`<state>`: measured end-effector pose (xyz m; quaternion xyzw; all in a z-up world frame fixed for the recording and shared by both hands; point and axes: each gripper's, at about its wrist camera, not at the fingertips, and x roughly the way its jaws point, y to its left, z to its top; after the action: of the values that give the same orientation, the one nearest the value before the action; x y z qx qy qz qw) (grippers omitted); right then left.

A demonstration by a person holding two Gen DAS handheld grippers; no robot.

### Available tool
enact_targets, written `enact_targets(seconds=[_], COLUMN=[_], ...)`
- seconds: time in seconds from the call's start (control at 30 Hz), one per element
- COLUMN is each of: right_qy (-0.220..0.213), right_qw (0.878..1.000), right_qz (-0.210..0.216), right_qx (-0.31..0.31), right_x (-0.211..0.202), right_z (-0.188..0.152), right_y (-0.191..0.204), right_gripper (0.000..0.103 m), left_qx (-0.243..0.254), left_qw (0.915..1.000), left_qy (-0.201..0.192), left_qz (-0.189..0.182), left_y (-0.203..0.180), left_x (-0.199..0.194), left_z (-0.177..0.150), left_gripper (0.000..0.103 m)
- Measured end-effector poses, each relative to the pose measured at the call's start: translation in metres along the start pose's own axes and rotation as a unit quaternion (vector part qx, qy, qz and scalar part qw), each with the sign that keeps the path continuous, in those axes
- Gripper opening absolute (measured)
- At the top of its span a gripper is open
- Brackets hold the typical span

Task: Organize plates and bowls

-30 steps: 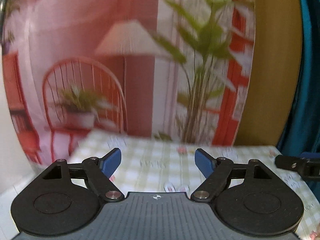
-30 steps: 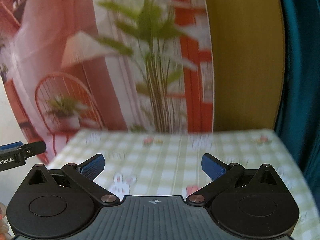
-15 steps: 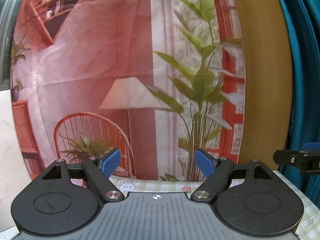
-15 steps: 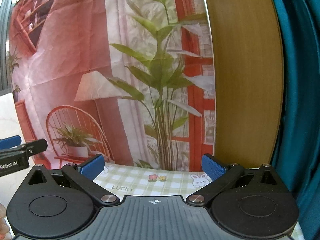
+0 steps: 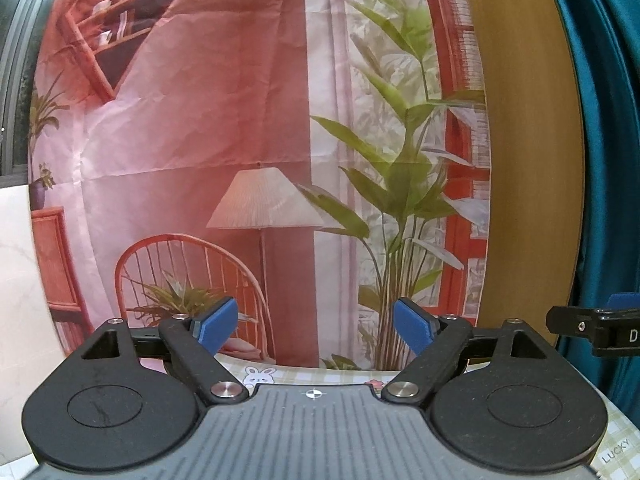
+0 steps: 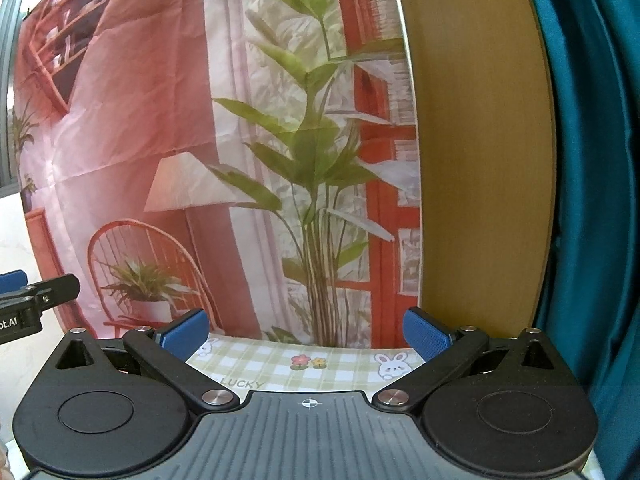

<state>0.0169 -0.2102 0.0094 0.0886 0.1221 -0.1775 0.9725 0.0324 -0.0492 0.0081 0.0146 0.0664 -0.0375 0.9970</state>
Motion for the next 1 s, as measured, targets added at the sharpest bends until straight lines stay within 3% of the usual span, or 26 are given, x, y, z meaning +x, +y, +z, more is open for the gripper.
enact_targets(seconds=[1.0], right_qy=[0.0], right_qw=[1.0], right_qz=[-0.002], right_qx=[0.007], right_x=[-0.0008], right_z=[0.0005], right_y=[-0.0034], right_gripper=[0.103], left_qx=[0.012], left_qw=[0.9997], left_qy=[-0.003], left_qz=[-0.02], left_y=[0.0008], left_x=[-0.005], left_z=[0.0003], left_gripper=[0.087])
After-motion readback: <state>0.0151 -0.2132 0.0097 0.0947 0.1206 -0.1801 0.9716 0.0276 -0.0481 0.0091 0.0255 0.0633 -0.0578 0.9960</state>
